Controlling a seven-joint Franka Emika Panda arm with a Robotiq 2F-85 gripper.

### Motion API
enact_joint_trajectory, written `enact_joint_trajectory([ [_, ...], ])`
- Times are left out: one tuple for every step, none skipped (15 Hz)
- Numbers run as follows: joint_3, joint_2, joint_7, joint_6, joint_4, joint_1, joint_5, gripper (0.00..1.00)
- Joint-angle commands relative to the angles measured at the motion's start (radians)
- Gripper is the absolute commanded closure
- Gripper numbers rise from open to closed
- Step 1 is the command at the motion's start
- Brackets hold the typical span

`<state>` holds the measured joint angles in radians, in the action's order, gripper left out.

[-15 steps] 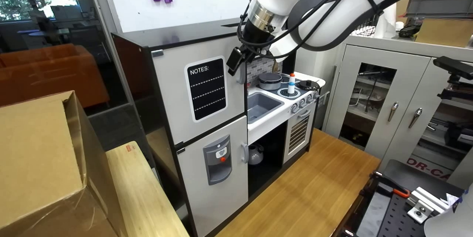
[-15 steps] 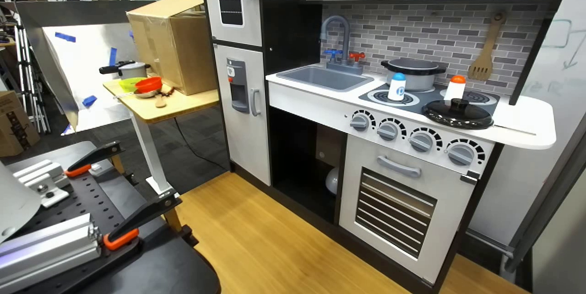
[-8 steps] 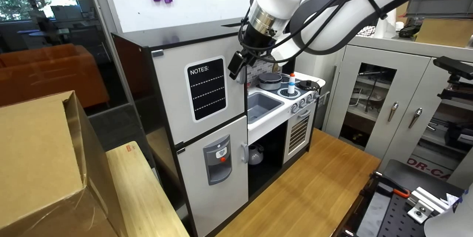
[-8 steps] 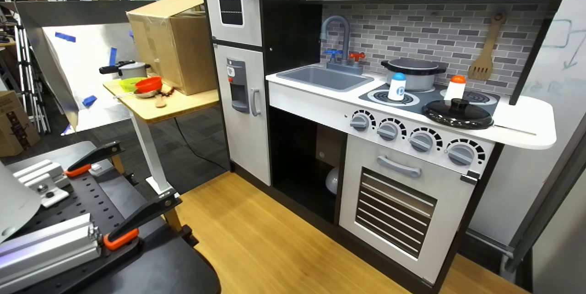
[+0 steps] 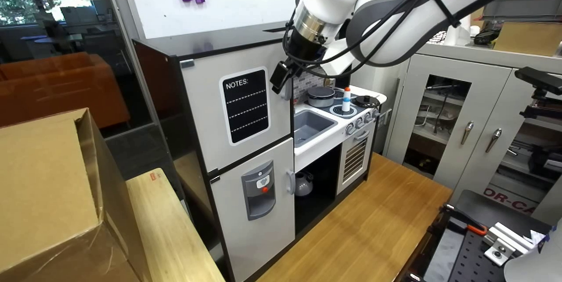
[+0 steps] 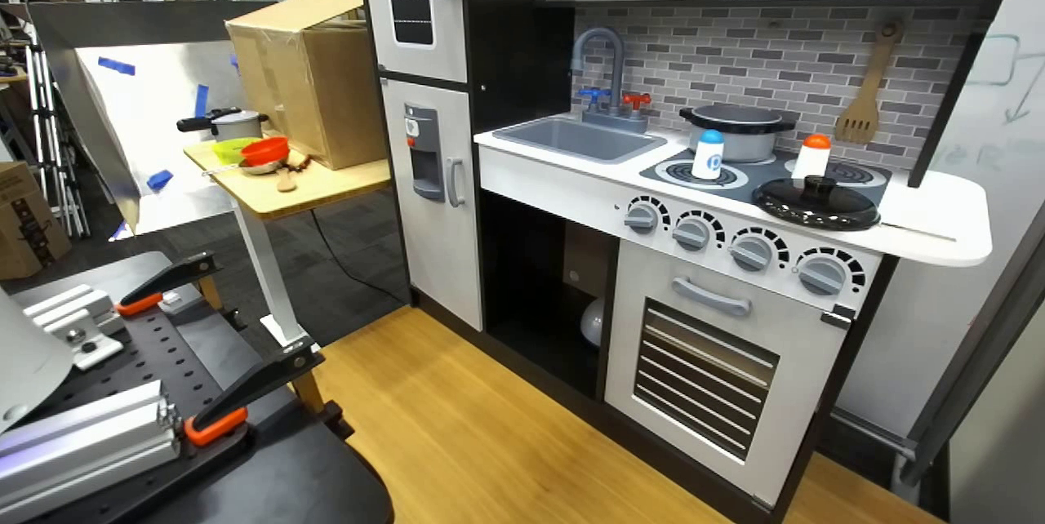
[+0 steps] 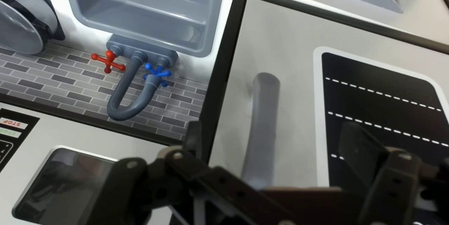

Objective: Close the open drawer and then open it again.

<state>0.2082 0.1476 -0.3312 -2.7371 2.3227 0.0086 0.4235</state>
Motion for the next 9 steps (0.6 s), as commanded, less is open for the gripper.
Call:
enact_joint_trajectory([
  [0.013, -0.022, -0.061, 0.029, -0.027, -0.01, 0.045, 0.15],
  [0.013, -0.024, -0.067, 0.03, -0.027, -0.008, 0.046, 0.2],
  [0.012, -0.026, -0.07, 0.03, -0.027, -0.006, 0.045, 0.29],
  [0.013, -0.027, -0.072, 0.031, -0.026, -0.005, 0.043, 0.36],
  [0.013, -0.028, -0.071, 0.032, -0.025, -0.004, 0.039, 0.44],
  [0.012, -0.028, -0.069, 0.032, -0.023, -0.002, 0.033, 0.52],
  [0.013, -0.028, -0.068, 0.033, -0.022, -0.002, 0.033, 0.58],
  [0.013, -0.029, -0.066, 0.033, -0.021, -0.002, 0.033, 0.61],
  [0.013, -0.029, -0.065, 0.034, -0.019, -0.003, 0.031, 0.61],
])
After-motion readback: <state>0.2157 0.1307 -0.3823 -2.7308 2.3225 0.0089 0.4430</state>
